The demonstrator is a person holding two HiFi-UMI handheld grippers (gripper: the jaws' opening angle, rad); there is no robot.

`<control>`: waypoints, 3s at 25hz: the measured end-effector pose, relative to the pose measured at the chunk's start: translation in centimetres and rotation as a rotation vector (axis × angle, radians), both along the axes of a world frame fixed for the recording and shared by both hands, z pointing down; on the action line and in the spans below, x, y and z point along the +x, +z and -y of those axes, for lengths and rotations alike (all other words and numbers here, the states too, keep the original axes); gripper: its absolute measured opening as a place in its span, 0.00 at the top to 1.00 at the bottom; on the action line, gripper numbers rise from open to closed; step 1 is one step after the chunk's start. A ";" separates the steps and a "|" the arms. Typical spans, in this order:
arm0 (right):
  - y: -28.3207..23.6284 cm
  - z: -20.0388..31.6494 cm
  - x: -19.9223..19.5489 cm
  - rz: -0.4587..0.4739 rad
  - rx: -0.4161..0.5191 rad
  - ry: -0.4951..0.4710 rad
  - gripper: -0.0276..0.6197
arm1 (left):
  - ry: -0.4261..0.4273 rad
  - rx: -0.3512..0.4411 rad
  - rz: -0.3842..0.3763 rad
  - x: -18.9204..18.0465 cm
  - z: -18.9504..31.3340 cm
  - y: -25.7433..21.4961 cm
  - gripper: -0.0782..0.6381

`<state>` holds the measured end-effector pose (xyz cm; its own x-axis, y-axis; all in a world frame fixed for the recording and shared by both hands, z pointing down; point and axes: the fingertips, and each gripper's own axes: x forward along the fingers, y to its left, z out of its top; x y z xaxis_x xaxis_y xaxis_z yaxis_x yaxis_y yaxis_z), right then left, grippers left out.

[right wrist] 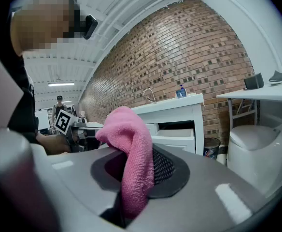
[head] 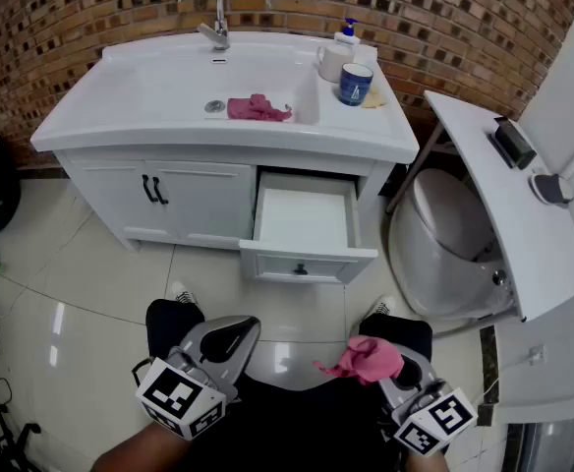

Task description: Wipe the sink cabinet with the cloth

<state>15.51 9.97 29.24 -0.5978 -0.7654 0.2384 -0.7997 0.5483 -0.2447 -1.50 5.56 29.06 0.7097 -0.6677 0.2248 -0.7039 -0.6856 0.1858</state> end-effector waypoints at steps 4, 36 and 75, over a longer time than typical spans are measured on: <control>0.2 -0.1 0.1 -0.001 -0.003 0.001 0.83 | 0.003 0.000 0.000 0.1 -0.1 0.2 0.88; 9.7 11.7 -10.5 -0.275 -0.049 -0.201 0.83 | -0.039 -0.058 0.108 -0.9 6.4 6.8 0.88; 26.0 18.4 -13.4 -0.211 -0.311 -0.078 0.83 | 0.028 -0.153 0.136 1.0 8.0 14.8 0.88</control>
